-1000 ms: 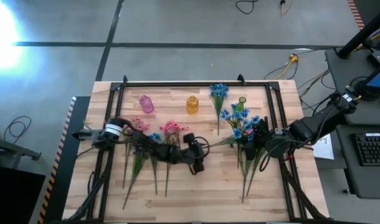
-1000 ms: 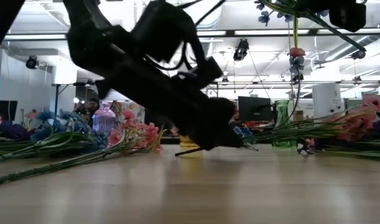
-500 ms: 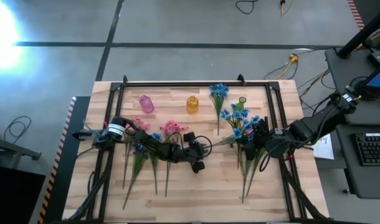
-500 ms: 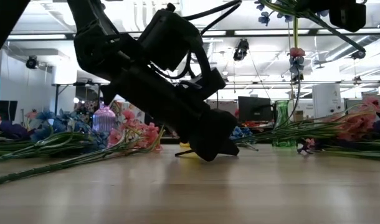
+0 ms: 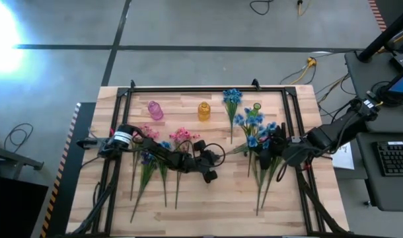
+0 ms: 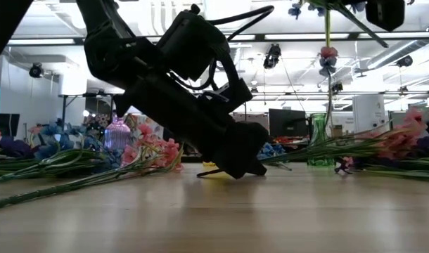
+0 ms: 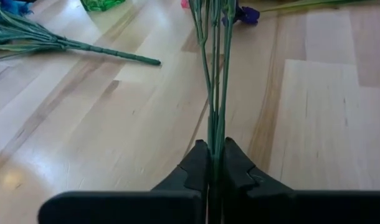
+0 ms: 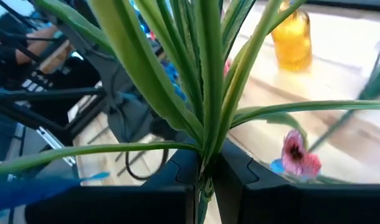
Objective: Sort flowers into vase by color
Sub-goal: Put the bottom right blue flowers into the violet vase
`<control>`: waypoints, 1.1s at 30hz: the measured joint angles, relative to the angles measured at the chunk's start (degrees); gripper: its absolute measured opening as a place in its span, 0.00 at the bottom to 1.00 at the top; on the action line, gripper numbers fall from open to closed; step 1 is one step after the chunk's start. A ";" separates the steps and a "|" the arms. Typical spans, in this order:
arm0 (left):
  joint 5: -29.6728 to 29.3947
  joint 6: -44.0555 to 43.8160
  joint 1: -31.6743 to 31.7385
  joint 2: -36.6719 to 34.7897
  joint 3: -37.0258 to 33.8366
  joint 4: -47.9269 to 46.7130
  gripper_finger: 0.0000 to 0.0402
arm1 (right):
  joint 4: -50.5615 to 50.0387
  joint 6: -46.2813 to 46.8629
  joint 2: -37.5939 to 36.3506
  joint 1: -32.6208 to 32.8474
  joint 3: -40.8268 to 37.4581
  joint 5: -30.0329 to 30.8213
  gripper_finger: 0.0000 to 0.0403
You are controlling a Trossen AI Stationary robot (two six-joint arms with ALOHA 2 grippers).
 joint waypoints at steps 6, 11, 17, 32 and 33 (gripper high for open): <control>1.44 -1.44 -0.62 -0.11 0.02 -1.02 0.00 | 2.88 -3.98 -0.95 0.00 0.04 5.93 0.06; 1.61 -1.81 -0.82 -0.11 0.00 -1.27 0.00 | 2.89 -8.60 -2.26 -0.02 2.19 11.41 0.06; 1.16 -3.24 -0.86 -0.11 -0.04 -0.46 0.01 | 2.99 -14.52 -3.02 -0.02 5.38 12.37 0.06; 4.22 -1.69 -1.35 -3.89 1.11 -0.65 0.35 | 2.90 -18.83 -2.86 0.00 5.19 12.10 0.06; 4.22 -1.33 -1.35 -4.57 1.11 -0.82 0.37 | 2.90 -18.83 -2.86 0.00 5.14 12.08 0.06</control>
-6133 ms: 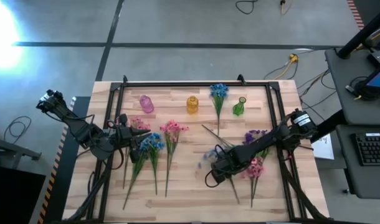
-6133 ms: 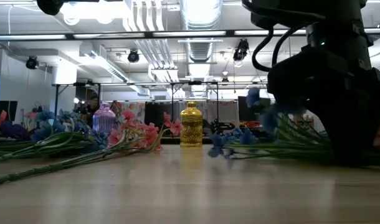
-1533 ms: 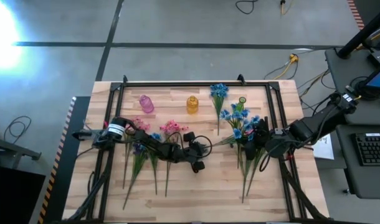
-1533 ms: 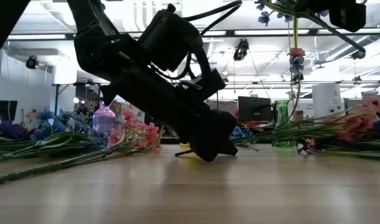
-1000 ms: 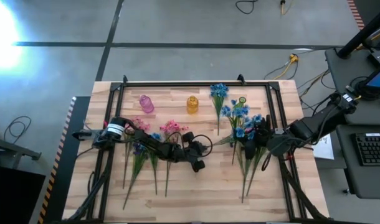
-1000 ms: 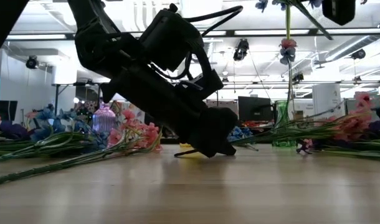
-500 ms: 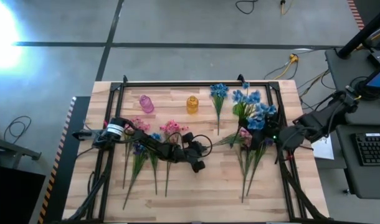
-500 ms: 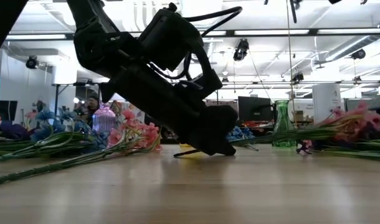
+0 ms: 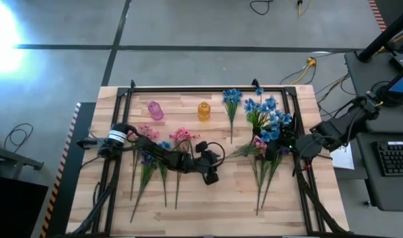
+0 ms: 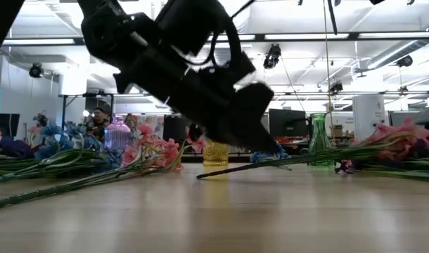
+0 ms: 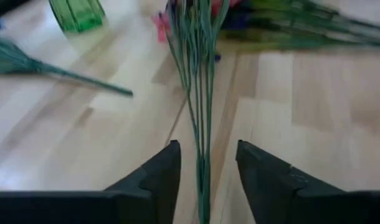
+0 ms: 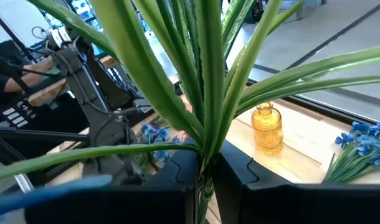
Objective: Sort flowers into vase by color
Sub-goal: Put the bottom right blue flowers into the violet vase
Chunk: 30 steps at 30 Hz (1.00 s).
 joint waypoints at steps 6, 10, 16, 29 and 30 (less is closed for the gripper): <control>0.07 3.09 -0.04 -6.02 -0.04 -4.18 0.43 | 0.02 -0.27 0.03 0.00 -0.28 0.15 0.06; 0.08 6.43 -0.13 -11.96 -1.48 -6.25 0.43 | 0.06 -0.64 0.68 0.00 -1.44 2.33 0.06; 3.32 10.15 -0.20 -24.18 -8.29 -6.41 0.42 | 4.12 -0.63 0.83 -0.02 -6.20 4.09 0.06; 2.71 10.33 -0.37 -53.32 -25.60 -6.79 0.42 | 32.15 -13.97 10.93 -7.79 -13.88 6.10 0.06; 2.66 10.35 -0.35 -55.14 -26.61 -6.92 0.42 | 35.63 -16.46 12.14 -8.95 -13.86 4.38 0.06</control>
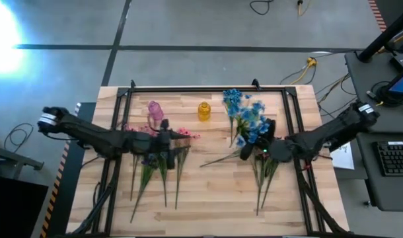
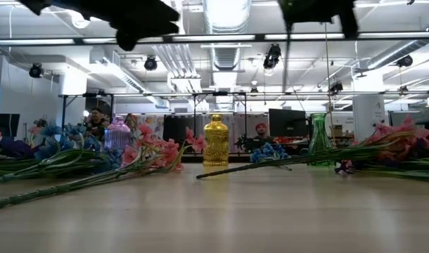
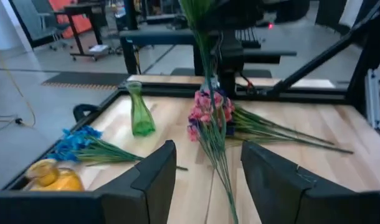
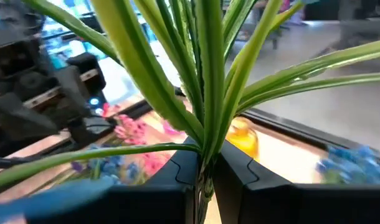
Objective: Sort flowers into vase by color
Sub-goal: Put the bottom right blue flowers into the violet vase
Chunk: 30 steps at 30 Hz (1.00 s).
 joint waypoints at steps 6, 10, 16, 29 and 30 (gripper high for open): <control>-7.98 -0.26 0.00 -11.34 -2.16 -6.88 0.42 | 22.01 -12.09 7.48 -7.69 0.04 -14.03 0.06; -10.65 -0.43 0.04 -17.60 -2.35 -13.03 0.42 | 30.52 -14.61 12.03 -12.86 0.07 -20.01 0.06; -12.01 -0.43 0.04 -23.57 -1.81 -19.50 0.42 | 45.00 -16.54 20.05 -18.72 0.09 -31.41 0.06; -25.05 3.10 0.03 -29.69 -1.91 -29.95 0.42 | 52.85 -27.18 33.14 -24.95 11.91 -37.99 0.06; -25.93 3.16 0.04 -30.00 -1.92 -30.63 0.42 | 51.17 -28.69 34.01 -25.28 13.83 -37.97 0.06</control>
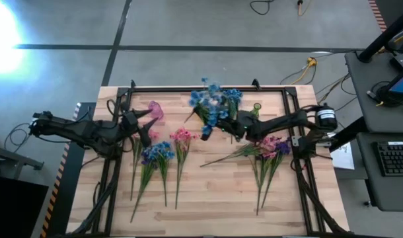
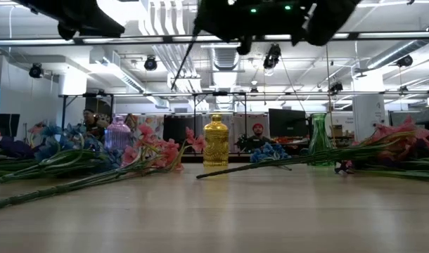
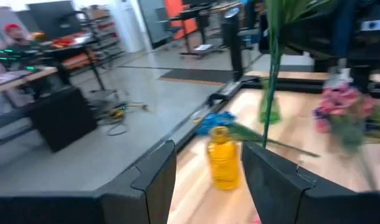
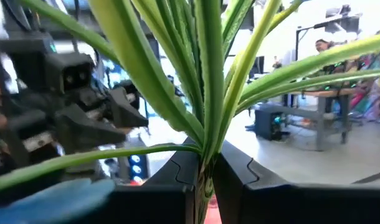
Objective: Sort flowers into vase by color
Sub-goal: Put the bottom right blue flowers into the violet vase
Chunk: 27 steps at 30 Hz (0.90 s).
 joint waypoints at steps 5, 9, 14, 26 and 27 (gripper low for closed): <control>-2.61 -0.26 0.01 -1.65 0.04 -5.30 0.42 | -6.28 -3.46 5.34 -2.36 10.10 0.03 0.06; -3.95 -1.28 0.01 -3.97 0.04 -6.03 0.42 | -7.51 -3.53 10.12 -4.56 16.65 -2.90 0.06; -3.94 -5.48 -0.02 -7.97 0.70 -6.99 0.42 | -7.70 -1.23 14.90 -5.77 22.77 -5.33 0.06; -3.94 -11.47 -0.02 -16.86 1.44 -10.89 0.42 | -7.90 -3.26 20.43 -6.29 31.61 -2.24 0.06; -3.93 -11.45 -0.02 -17.34 1.44 -11.25 0.42 | -7.85 -3.23 20.42 -6.30 31.83 -2.25 0.06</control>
